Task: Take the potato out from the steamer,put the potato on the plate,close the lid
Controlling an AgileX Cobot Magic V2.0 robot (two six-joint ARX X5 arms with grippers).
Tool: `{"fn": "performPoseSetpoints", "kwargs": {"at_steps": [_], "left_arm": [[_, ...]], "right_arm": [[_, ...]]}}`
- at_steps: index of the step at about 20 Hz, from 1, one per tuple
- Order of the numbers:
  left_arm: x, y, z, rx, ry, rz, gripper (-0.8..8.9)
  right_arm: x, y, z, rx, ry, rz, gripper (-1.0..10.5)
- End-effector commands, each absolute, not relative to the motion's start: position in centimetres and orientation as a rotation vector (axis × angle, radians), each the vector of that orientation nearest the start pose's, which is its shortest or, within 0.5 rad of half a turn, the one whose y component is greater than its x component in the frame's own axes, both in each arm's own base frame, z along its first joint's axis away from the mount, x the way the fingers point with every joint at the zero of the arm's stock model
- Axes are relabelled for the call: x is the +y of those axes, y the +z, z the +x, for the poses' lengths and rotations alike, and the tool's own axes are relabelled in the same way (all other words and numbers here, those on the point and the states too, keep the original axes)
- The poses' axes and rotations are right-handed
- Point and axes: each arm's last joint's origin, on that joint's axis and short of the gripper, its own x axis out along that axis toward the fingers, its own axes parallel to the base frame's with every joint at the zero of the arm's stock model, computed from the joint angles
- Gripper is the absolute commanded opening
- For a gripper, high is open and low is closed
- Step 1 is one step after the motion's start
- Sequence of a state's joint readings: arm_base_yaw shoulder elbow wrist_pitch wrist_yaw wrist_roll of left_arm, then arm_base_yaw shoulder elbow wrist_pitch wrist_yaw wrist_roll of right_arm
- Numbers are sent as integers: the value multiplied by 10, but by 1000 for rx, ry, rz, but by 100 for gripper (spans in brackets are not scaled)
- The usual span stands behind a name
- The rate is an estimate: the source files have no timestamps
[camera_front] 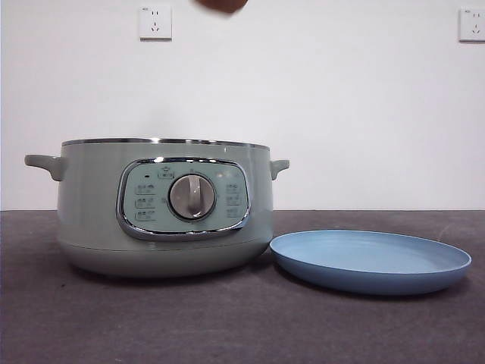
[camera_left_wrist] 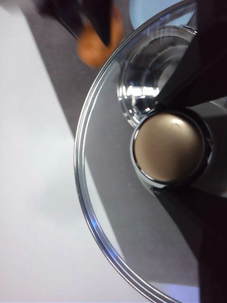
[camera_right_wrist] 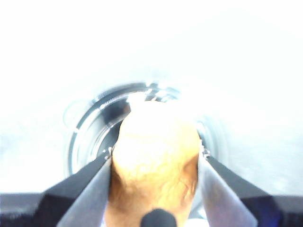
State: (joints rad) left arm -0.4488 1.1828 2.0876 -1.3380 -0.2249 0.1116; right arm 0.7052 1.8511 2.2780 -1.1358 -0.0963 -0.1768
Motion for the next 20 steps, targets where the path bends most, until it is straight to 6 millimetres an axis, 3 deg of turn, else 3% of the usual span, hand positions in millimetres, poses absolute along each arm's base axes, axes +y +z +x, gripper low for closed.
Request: {"fn": "performPoseSetpoints", "kwargs": {"at_steps": [1,6,11,15,20], "left_arm": [[-51,535,120,421,-247,274,-9],[-80,529,166,420,-458,255,-9],[-99,523,198,403,-596,227,-9],[-108,514,215,437,-617,231,-9],[-112,512,222,437,-619,238,-9]], "right_arm": [[210,474,258,588,801,-366,-15],[145,490,248,674,654,-327,-15],[94,489,268,746,438,-169,-15],[78,484,278,772,370,-128,-15],[80,467,290,843,370,-127,-15]]}}
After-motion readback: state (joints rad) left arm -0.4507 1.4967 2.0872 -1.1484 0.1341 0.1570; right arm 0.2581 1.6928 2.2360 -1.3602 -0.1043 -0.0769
